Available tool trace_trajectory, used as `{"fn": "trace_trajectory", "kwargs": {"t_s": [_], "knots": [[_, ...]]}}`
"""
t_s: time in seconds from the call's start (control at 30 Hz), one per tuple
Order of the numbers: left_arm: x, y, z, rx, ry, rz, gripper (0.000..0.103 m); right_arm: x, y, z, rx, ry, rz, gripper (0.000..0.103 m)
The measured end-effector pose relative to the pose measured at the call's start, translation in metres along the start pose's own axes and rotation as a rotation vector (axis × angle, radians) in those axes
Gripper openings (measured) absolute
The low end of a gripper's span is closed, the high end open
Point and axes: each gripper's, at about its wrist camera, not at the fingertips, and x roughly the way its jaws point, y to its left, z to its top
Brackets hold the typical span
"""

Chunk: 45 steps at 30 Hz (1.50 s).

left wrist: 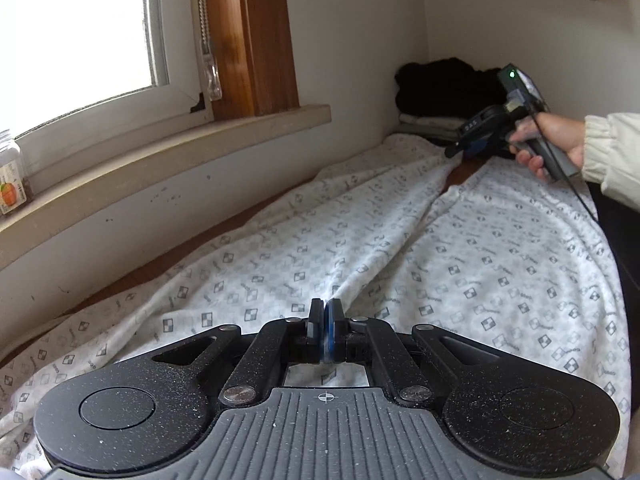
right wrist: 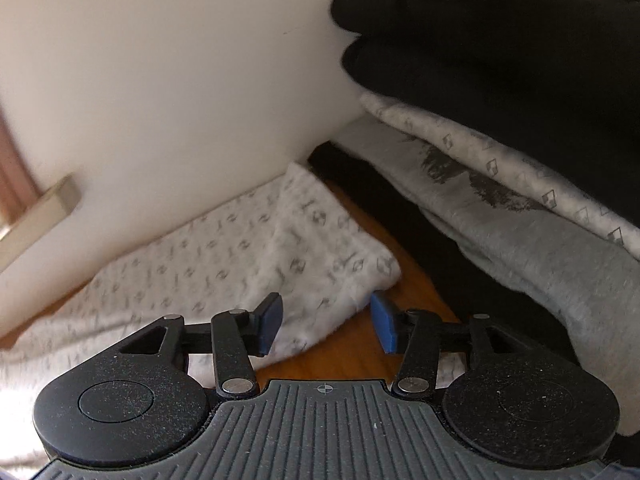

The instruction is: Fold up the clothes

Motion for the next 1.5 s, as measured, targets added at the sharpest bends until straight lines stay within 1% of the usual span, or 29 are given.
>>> {"fn": "trace_trajectory", "kwargs": {"t_s": [0.03, 0.07, 0.1, 0.13, 0.2, 0.27, 0.4, 0.43, 0.5, 0.57, 0.6, 0.67, 0.77, 0.9, 0.93, 0.97, 1.0, 1.03, 1.07, 1.2, 1.23, 1.27, 1.3, 1.33, 1.37, 1.4, 1.43, 1.47, 1.5], "knots": [[-0.001, 0.001, 0.0, -0.006, -0.004, -0.001, 0.002, 0.001, 0.0, 0.001, 0.0, -0.006, 0.0, 0.043], [-0.001, 0.001, 0.0, -0.006, -0.002, -0.003, 0.002, 0.002, -0.001, 0.003, 0.0, -0.012, 0.001, 0.03], [0.0, 0.001, 0.0, -0.003, 0.002, -0.004, 0.002, 0.003, -0.001, 0.004, 0.001, -0.018, 0.001, 0.005], [0.001, -0.001, 0.001, 0.003, 0.007, -0.003, 0.002, 0.004, -0.001, 0.006, 0.001, -0.024, 0.001, 0.005], [0.002, -0.003, 0.001, 0.015, 0.022, -0.011, 0.002, -0.012, -0.005, 0.013, 0.011, -0.118, -0.004, 0.004], [0.004, -0.004, 0.001, 0.027, 0.044, -0.027, 0.002, -0.028, -0.01, 0.02, 0.034, -0.181, 0.013, 0.004], [0.008, -0.004, 0.001, 0.031, 0.063, -0.023, 0.005, -0.024, -0.013, 0.012, 0.013, -0.103, -0.008, 0.005], [0.008, -0.004, 0.001, 0.024, 0.061, -0.019, 0.006, -0.023, -0.014, 0.01, 0.008, -0.083, -0.013, 0.008], [0.01, -0.002, 0.003, 0.0, 0.059, -0.019, 0.007, -0.016, -0.012, 0.005, 0.01, -0.044, -0.02, 0.012], [0.013, -0.004, 0.01, -0.004, 0.06, -0.018, 0.012, -0.014, -0.011, -0.001, 0.0, -0.027, -0.021, 0.022], [0.014, -0.006, 0.014, -0.006, 0.06, -0.018, 0.013, -0.013, -0.011, -0.003, -0.005, -0.019, -0.022, 0.03], [0.02, -0.009, 0.022, -0.012, 0.061, -0.035, 0.019, -0.011, -0.013, -0.009, 0.004, -0.006, -0.016, 0.03], [0.033, -0.017, 0.031, -0.017, 0.087, -0.054, 0.028, -0.011, -0.013, -0.013, 0.018, -0.012, -0.006, 0.031], [0.045, -0.025, 0.029, 0.019, 0.129, -0.033, 0.028, -0.007, -0.014, -0.012, 0.031, -0.013, 0.009, 0.032], [0.044, -0.026, 0.027, 0.027, 0.121, -0.036, 0.012, -0.007, -0.014, -0.012, 0.024, -0.015, 0.01, 0.032], [0.043, -0.026, 0.026, 0.035, 0.114, -0.038, 0.001, -0.005, -0.014, -0.012, 0.015, -0.014, 0.017, 0.032], [0.039, -0.024, 0.027, 0.024, 0.091, -0.032, 0.0, -0.003, -0.014, -0.013, 0.007, -0.013, 0.025, 0.023], [0.034, -0.023, 0.029, 0.013, 0.067, -0.026, 0.0, -0.001, -0.014, -0.013, -0.002, -0.013, 0.033, 0.006], [0.027, -0.021, 0.032, 0.002, 0.027, -0.01, 0.0, -0.001, -0.015, -0.014, -0.001, -0.018, 0.044, 0.006], [0.012, -0.019, 0.04, -0.007, -0.005, -0.006, 0.001, -0.007, -0.019, -0.013, 0.035, -0.094, 0.056, 0.004], [0.009, -0.018, 0.042, -0.01, -0.012, -0.005, 0.001, -0.007, -0.021, -0.013, 0.04, -0.094, 0.062, 0.004], [0.011, -0.019, 0.04, -0.003, 0.005, -0.007, 0.001, -0.007, -0.023, -0.013, 0.044, -0.087, 0.065, 0.004], [0.013, -0.019, 0.039, 0.0, 0.021, -0.003, 0.002, -0.007, -0.024, -0.014, 0.051, -0.077, 0.063, 0.005], [0.015, -0.018, 0.035, -0.001, 0.031, 0.002, 0.003, -0.007, -0.026, -0.014, 0.057, -0.067, 0.061, 0.01], [0.016, -0.017, 0.032, -0.001, 0.041, 0.007, 0.003, -0.007, -0.028, -0.015, 0.063, -0.053, 0.061, 0.012], [0.017, -0.016, 0.028, -0.002, 0.051, 0.011, 0.004, -0.007, -0.03, -0.016, 0.068, -0.038, 0.061, 0.019], [0.016, -0.014, 0.024, -0.006, 0.057, 0.018, 0.013, -0.008, -0.034, -0.02, 0.068, -0.037, 0.052, 0.03], [0.014, -0.012, 0.02, -0.007, 0.062, 0.023, 0.022, -0.01, -0.037, -0.024, 0.068, -0.036, 0.054, 0.034], [0.012, -0.01, 0.017, -0.007, 0.067, 0.029, 0.028, -0.01, -0.041, -0.028, 0.071, -0.028, 0.059, 0.039]]}}
